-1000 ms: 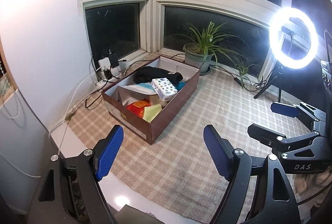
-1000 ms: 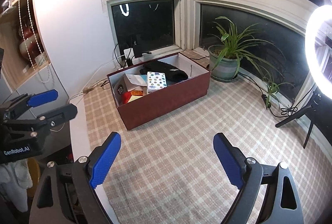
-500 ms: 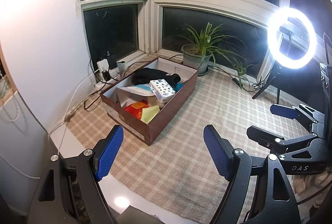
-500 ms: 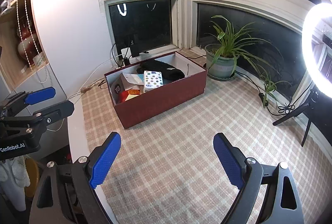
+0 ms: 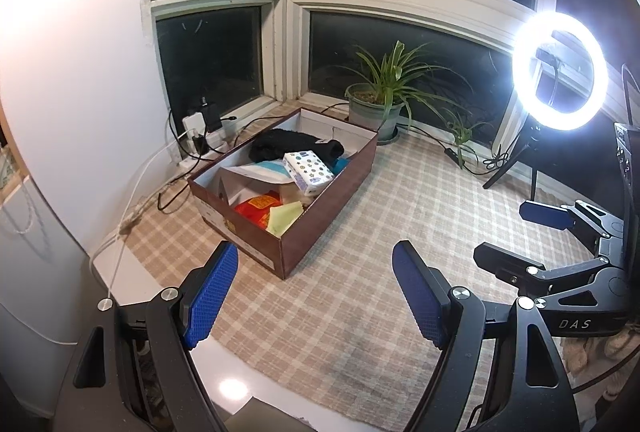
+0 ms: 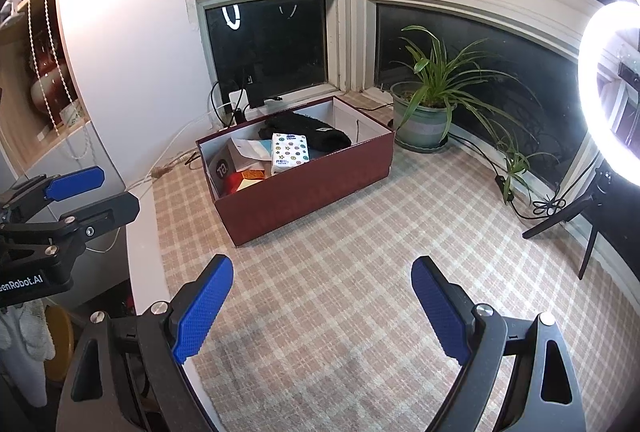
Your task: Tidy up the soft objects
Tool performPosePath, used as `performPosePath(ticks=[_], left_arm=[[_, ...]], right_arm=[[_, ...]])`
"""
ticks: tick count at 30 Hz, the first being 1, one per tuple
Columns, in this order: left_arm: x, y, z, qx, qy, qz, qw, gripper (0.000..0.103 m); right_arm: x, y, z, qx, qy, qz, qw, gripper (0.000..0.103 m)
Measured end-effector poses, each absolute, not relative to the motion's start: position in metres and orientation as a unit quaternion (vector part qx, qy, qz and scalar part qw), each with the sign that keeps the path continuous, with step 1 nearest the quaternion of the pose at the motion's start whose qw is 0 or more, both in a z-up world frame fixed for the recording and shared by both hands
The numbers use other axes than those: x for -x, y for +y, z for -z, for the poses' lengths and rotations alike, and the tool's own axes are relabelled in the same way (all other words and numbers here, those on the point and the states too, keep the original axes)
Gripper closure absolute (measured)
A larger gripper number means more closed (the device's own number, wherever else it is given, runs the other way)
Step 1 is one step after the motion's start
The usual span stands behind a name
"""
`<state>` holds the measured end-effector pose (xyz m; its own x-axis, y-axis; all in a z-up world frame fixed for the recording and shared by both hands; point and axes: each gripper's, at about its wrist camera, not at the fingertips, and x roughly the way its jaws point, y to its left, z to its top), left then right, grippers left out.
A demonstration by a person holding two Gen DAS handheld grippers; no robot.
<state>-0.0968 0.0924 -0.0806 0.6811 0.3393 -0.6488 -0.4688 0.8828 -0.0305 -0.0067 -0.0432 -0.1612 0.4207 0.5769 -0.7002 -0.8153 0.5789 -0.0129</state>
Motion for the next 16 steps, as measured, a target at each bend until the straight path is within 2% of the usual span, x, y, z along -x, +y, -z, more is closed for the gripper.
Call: performPosePath(ticks=[16], left_arm=[[0.0933,0.0904,0.0835,0.092,0.332,-0.212,0.915,0.023]], right_arm=[[0.0065,-0.0457,0.1654,0.175,0.339,-0.418,0.824,0.015]])
